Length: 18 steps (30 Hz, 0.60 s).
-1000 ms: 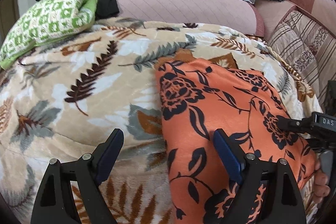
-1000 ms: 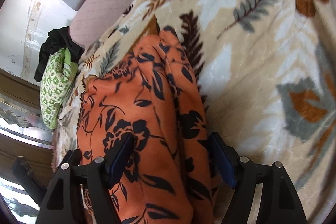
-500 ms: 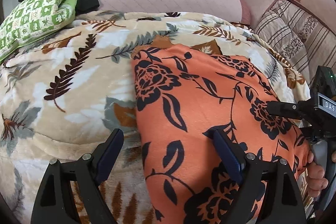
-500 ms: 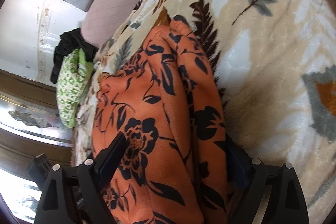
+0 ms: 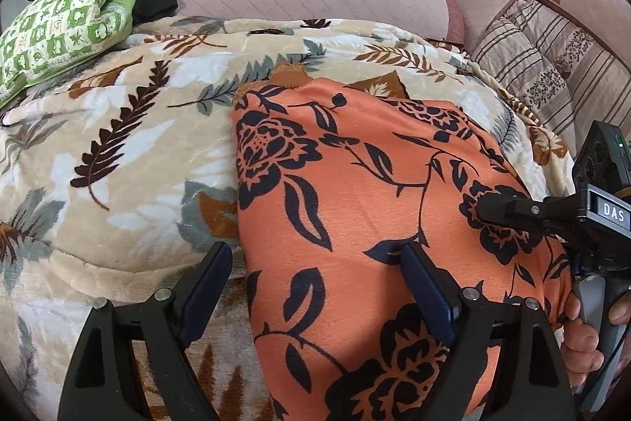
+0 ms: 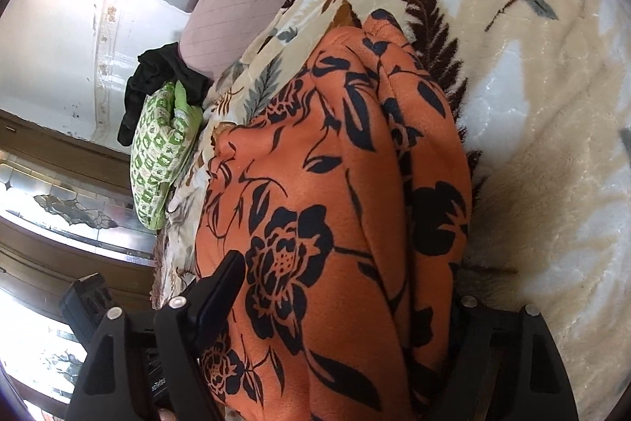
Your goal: Fold small clothes
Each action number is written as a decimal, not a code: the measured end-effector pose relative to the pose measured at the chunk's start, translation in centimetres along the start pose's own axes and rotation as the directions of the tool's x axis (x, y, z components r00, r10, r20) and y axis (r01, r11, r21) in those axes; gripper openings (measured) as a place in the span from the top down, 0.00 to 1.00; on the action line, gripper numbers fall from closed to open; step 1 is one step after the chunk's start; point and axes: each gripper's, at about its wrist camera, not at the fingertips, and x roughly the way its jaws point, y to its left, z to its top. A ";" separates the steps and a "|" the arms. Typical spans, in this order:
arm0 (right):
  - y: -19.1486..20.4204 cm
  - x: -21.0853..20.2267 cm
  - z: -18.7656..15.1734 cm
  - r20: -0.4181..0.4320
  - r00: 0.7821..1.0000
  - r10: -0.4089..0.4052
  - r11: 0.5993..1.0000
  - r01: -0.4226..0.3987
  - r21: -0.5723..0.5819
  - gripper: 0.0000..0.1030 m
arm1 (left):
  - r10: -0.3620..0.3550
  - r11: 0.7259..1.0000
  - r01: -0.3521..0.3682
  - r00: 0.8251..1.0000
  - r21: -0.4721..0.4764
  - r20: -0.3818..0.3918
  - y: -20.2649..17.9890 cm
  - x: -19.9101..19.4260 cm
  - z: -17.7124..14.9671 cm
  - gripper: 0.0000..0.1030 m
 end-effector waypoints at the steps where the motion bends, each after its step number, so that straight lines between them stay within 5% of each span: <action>1: 0.1 0.0 0.0 0.002 1.000 -0.003 1.000 0.003 0.000 0.23 | -0.004 1.000 0.004 1.000 0.002 0.001 -0.1 0.0 0.0 0.15; 18: 0.0 0.2 0.0 -0.003 1.000 -0.029 1.000 0.029 -0.003 0.24 | -0.013 0.999 0.012 1.000 0.047 0.006 -1.0 0.0 -0.2 0.15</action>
